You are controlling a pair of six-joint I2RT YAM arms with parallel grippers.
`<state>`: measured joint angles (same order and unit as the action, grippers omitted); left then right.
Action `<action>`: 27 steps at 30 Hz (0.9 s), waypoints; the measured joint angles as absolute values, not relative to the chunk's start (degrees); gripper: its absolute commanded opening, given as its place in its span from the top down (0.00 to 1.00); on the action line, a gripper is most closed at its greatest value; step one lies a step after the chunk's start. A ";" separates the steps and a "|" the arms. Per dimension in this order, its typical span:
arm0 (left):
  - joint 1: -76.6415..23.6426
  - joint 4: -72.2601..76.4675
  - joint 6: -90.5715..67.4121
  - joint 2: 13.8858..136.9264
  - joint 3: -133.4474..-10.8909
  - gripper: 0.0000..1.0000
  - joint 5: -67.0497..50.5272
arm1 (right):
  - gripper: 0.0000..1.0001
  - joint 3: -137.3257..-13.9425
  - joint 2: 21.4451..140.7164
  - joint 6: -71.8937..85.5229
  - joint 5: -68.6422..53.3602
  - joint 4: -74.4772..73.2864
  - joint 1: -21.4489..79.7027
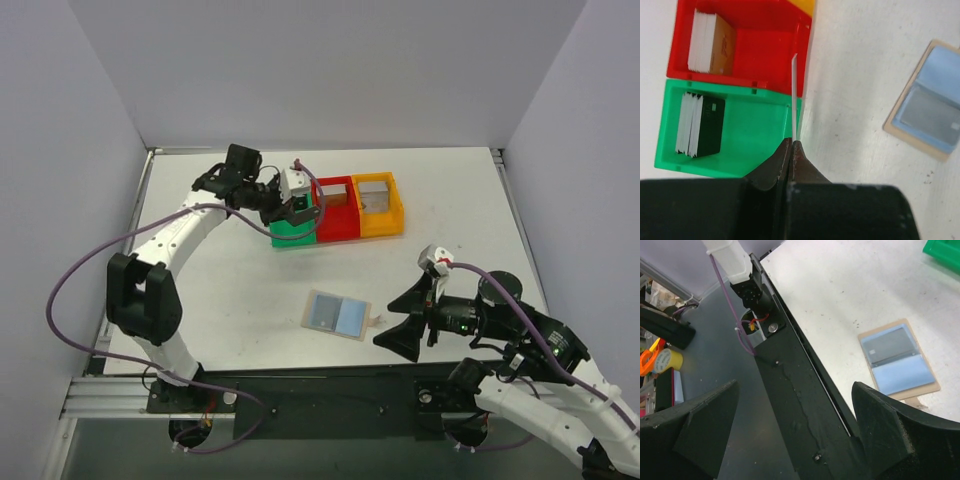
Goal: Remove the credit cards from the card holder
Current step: Place the credit card in the storage box.
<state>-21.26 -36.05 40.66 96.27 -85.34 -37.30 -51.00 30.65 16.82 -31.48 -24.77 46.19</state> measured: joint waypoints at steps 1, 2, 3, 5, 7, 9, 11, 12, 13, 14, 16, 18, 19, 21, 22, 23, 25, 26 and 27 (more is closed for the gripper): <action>-20.93 -36.77 41.93 97.65 -85.89 1.00 -37.28 | 0.11 -50.61 30.65 16.97 -31.83 -24.84 46.19; -20.43 -37.65 43.38 99.26 -86.48 1.00 -37.30 | 0.11 -50.15 30.68 17.12 -32.18 -24.77 46.19; -19.90 -38.22 44.71 100.68 -86.72 1.00 -37.30 | 0.12 -49.56 30.70 17.34 -32.62 -24.80 46.19; -18.98 -39.33 46.65 102.45 -86.72 1.00 -37.23 | 0.12 -48.34 31.09 17.89 -33.56 -24.73 46.19; -18.26 -41.32 48.58 104.20 -87.68 1.00 -36.80 | 0.12 -47.09 31.88 18.17 -34.30 -24.32 46.19; -17.85 -42.94 50.09 106.13 -90.08 1.00 -36.38 | 0.12 -45.43 32.71 18.81 -35.16 -22.72 46.19; -17.52 -43.53 51.05 107.55 -92.58 1.00 -36.18 | 0.12 -43.42 33.61 19.77 -36.03 -20.58 46.19; -17.43 -43.68 51.55 108.01 -93.82 1.00 -36.01 | 0.12 -42.72 34.11 20.21 -36.34 -19.88 46.19; -17.41 -43.88 51.86 108.40 -94.85 1.00 -35.83 | 0.12 -41.87 34.72 20.82 -36.69 -18.81 46.19; -17.39 -44.03 52.36 108.81 -96.40 1.00 -35.62 | 0.12 -41.10 35.24 21.30 -37.04 -17.76 46.19; -17.39 -44.18 53.25 109.45 -98.52 1.00 -35.18 | 0.13 -39.92 35.92 22.33 -37.65 -16.12 46.19; -17.41 -44.23 54.02 110.06 -99.90 1.00 -34.68 | 0.13 -39.22 36.60 22.94 -37.98 -15.03 46.19; -17.43 -44.31 54.46 110.41 -100.36 1.00 -34.35 | 0.13 -39.05 36.71 23.14 -38.00 -14.72 46.19; -17.50 -44.47 55.05 111.13 -100.53 1.00 -33.34 | 0.13 -39.03 36.56 23.42 -37.98 -14.28 46.19; -17.52 -44.69 55.35 111.57 -100.55 1.00 -32.88 | 0.13 -39.03 36.18 23.62 -37.98 -13.96 46.19; -17.54 -44.88 55.72 112.16 -100.55 1.00 -32.38 | 0.13 -39.03 35.88 23.68 -37.98 -13.85 46.19; -17.54 -45.06 56.21 113.36 -100.62 1.00 -31.40 | 0.13 -39.03 34.96 23.97 -37.93 -13.80 46.19; -17.54 -45.23 56.31 113.99 -100.75 1.00 -30.81 | 0.13 -39.03 34.63 23.99 -37.93 -13.80 46.19; -17.54 -45.39 56.42 114.43 -100.90 1.00 -30.33 | 0.13 -39.03 34.30 24.01 -37.91 -13.80 46.19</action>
<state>-17.54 -45.39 56.42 114.43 -100.90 -30.33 -39.03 34.30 24.01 -37.91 -13.80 46.19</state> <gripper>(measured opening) 0.020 0.874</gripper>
